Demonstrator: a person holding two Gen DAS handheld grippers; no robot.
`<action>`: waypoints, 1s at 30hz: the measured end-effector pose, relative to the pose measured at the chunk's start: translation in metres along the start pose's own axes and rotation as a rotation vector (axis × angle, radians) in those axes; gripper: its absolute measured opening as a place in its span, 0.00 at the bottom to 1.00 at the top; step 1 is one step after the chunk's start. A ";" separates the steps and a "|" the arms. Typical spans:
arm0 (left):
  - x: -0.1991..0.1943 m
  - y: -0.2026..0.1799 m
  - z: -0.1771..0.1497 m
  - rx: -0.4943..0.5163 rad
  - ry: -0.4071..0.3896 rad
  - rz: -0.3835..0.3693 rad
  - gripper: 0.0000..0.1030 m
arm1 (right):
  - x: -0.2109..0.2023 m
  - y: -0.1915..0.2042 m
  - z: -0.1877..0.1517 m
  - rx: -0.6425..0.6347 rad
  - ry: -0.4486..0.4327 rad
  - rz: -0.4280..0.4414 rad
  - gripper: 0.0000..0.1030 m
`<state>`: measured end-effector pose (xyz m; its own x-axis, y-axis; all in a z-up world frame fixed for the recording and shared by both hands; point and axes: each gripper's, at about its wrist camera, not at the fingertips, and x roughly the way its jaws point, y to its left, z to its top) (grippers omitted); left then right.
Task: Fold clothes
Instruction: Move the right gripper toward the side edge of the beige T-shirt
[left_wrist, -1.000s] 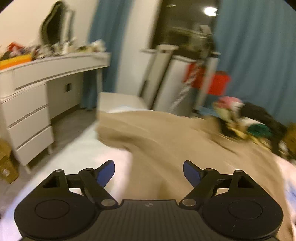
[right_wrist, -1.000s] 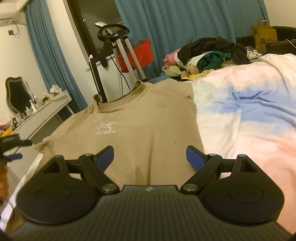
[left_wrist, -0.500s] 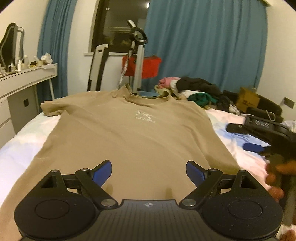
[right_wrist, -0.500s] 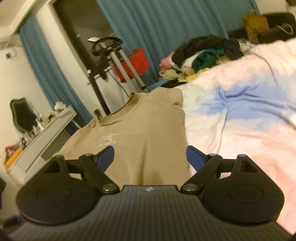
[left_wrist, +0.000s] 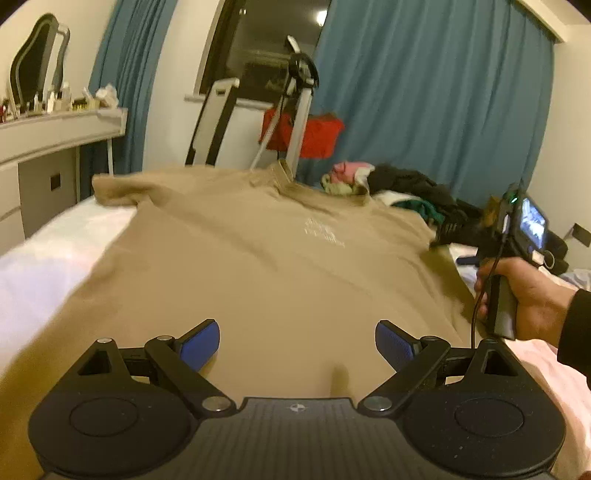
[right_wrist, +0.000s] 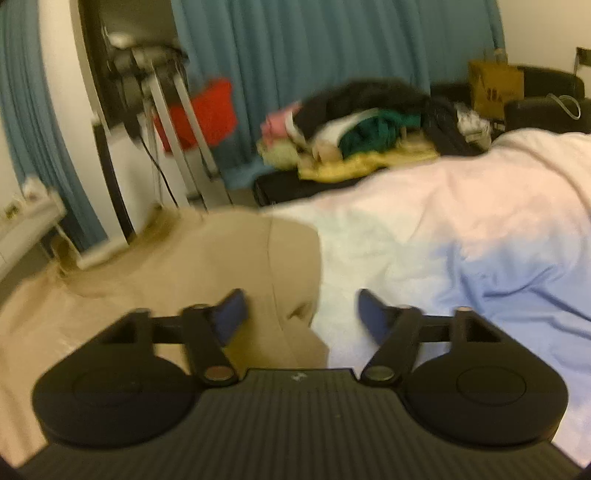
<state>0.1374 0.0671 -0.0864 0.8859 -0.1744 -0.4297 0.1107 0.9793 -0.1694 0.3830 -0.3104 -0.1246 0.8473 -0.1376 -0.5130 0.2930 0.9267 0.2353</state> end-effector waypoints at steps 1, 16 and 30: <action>0.001 0.005 0.001 -0.011 -0.003 0.005 0.90 | 0.001 0.011 -0.001 -0.056 0.003 -0.011 0.31; -0.004 0.038 0.011 -0.137 0.001 0.009 0.90 | -0.058 0.193 -0.081 -0.821 -0.077 0.228 0.26; 0.020 0.035 -0.005 -0.221 0.076 -0.022 0.90 | -0.022 -0.008 -0.031 0.329 0.045 0.191 0.75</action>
<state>0.1570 0.0972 -0.1053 0.8472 -0.2107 -0.4877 0.0207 0.9304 -0.3660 0.3482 -0.3042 -0.1410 0.8822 0.0486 -0.4684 0.2648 0.7712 0.5789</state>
